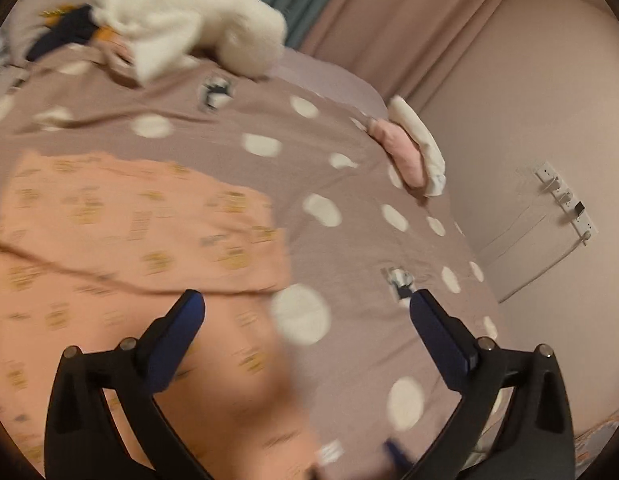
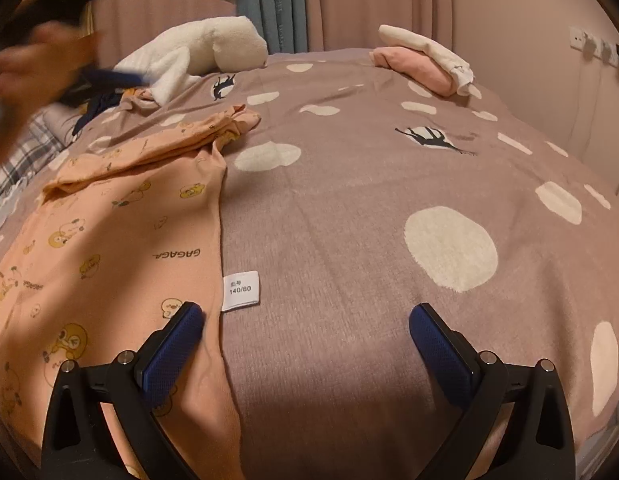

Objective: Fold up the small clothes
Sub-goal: 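Move both grippers to the hem of the folded garment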

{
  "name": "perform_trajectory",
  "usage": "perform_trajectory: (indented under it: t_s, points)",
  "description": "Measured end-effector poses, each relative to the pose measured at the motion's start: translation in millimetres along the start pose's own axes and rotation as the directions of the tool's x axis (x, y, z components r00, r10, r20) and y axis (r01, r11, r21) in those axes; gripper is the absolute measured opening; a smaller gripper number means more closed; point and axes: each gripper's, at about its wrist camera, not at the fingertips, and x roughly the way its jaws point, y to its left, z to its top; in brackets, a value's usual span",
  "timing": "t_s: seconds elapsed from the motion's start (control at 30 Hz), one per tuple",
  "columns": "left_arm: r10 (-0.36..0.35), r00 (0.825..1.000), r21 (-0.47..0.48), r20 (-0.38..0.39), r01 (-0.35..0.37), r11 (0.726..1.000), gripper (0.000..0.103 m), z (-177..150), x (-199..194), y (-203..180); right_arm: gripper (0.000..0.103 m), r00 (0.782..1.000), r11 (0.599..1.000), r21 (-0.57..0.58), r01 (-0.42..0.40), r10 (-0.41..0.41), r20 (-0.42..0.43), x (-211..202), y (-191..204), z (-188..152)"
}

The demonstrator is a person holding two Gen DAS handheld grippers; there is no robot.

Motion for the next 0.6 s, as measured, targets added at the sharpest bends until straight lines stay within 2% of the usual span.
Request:
perform_trajectory:
  t_s: [0.03,0.1,0.17,0.2,0.27,0.3,0.4,0.5,0.57,0.6]
  points:
    - [0.031,1.000,0.011,-0.004,-0.031,0.999,0.103,-8,-15,10,0.102,1.000,1.000,-0.001,0.000,0.000,0.002,0,0,0]
    - [0.163,0.987,0.037,-0.012,-0.163,0.986,0.103,-31,-51,38,0.102,1.000,1.000,-0.002,0.003,-0.003,0.006,-1,1,-2]
    - [0.226,0.974,0.070,0.028,-0.227,0.971,0.103,-59,-86,64,0.102,1.000,1.000,-0.005,0.013,-0.012,0.011,-2,2,-3]
    - [0.270,0.962,0.077,0.037,-0.272,0.959,0.103,-78,-103,79,0.102,1.000,1.000,-0.010,0.021,-0.021,0.016,-3,4,-4]
    - [0.332,0.943,0.054,0.030,-0.333,0.941,0.103,-106,-125,107,0.102,0.999,0.999,-0.016,0.030,-0.030,0.024,-4,5,-5]
    - [0.349,0.937,0.011,0.023,-0.349,0.937,0.103,-123,-136,125,0.102,0.999,0.999,-0.018,0.031,-0.030,0.030,-6,5,-7]
    - [0.334,0.943,-0.078,-0.001,-0.333,0.940,0.103,-151,-154,166,0.102,0.999,1.000,-0.013,0.007,-0.006,0.047,-13,3,-14]
    - [0.349,0.937,-0.134,0.011,-0.345,0.929,0.103,-169,-164,189,0.102,0.997,1.000,-0.020,-0.009,0.011,0.071,-20,1,-23]
    - [0.284,0.959,-0.161,0.005,-0.279,0.946,0.103,-173,-164,197,0.102,0.996,0.999,-0.029,-0.015,0.018,0.084,-22,2,-27]
    - [0.212,0.977,-0.199,-0.008,-0.209,0.957,0.103,-177,-161,203,0.102,0.996,0.999,-0.033,-0.017,0.020,0.091,-23,2,-29]
